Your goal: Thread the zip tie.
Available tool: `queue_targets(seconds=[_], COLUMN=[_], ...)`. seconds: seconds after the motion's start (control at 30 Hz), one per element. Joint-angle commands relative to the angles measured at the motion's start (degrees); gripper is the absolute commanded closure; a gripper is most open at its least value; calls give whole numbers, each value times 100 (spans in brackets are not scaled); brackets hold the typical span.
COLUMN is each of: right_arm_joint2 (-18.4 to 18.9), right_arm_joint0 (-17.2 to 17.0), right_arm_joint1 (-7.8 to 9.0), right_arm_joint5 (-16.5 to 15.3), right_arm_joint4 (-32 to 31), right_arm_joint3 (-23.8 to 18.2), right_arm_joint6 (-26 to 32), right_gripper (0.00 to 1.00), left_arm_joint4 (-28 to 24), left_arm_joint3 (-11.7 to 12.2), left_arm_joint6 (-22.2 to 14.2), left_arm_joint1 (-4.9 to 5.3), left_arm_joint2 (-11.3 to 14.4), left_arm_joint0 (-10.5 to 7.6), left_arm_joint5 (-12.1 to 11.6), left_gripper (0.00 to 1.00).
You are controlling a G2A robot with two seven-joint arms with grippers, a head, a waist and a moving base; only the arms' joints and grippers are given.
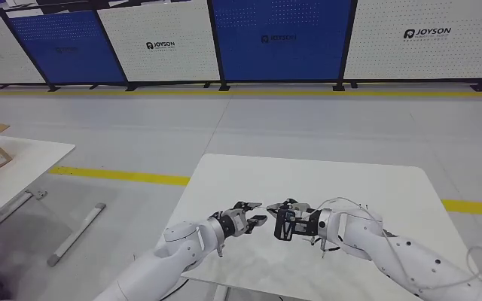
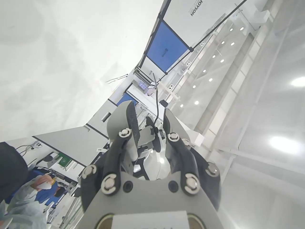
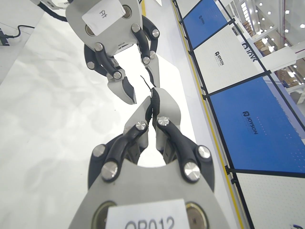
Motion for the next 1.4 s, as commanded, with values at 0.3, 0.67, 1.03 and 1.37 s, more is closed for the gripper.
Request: queue_targets(seconds=[0.3, 0.67, 1.03, 1.37], right_arm_joint2=[0, 0, 591, 1277], right_arm_joint0=[0, 0, -447, -1329], right_arm_joint1=[0, 0, 113, 347], right_arm_joint5=[0, 0, 4, 0], right_arm_joint4=[0, 0, -81, 2244], right_arm_joint3=[0, 0, -148, -24], right_arm_joint6=[0, 0, -144, -688], right_gripper=[100, 100, 0, 0], left_arm_joint4=[41, 105, 496, 3520], left_arm_joint3=[31, 22, 74, -132], left_arm_joint6=[-34, -113, -128, -6], left_arm_joint1=[-67, -87, -105, -89], left_arm_joint2=[-7, -61, -2, 326], left_arm_joint0=[-8, 52, 56, 408], left_arm_joint5=[43, 43, 9, -1265], left_gripper=[100, 100, 100, 100])
